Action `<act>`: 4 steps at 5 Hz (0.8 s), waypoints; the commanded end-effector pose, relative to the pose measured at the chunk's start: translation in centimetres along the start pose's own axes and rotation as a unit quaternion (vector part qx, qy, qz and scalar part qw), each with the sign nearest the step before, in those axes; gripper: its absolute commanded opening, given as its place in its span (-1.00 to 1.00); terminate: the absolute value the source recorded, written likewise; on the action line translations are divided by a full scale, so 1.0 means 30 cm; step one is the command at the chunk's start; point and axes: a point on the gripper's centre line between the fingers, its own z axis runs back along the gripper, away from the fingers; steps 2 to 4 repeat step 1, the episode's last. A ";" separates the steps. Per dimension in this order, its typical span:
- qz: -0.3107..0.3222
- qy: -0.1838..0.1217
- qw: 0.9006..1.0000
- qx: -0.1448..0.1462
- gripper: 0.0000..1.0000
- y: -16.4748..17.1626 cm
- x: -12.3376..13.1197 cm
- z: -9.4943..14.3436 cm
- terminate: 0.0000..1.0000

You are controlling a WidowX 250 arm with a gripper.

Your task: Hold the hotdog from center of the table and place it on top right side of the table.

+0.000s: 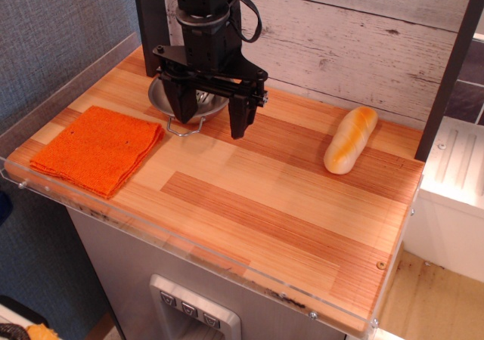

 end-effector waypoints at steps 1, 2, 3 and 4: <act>0.001 -0.025 1.000 0.002 1.00 0.009 0.017 0.052 1.00; 0.001 -0.025 1.000 0.002 1.00 0.009 0.017 0.052 1.00; 0.001 -0.025 1.000 0.002 1.00 0.009 0.017 0.052 1.00; 0.001 -0.025 1.000 0.002 1.00 0.009 0.017 0.052 1.00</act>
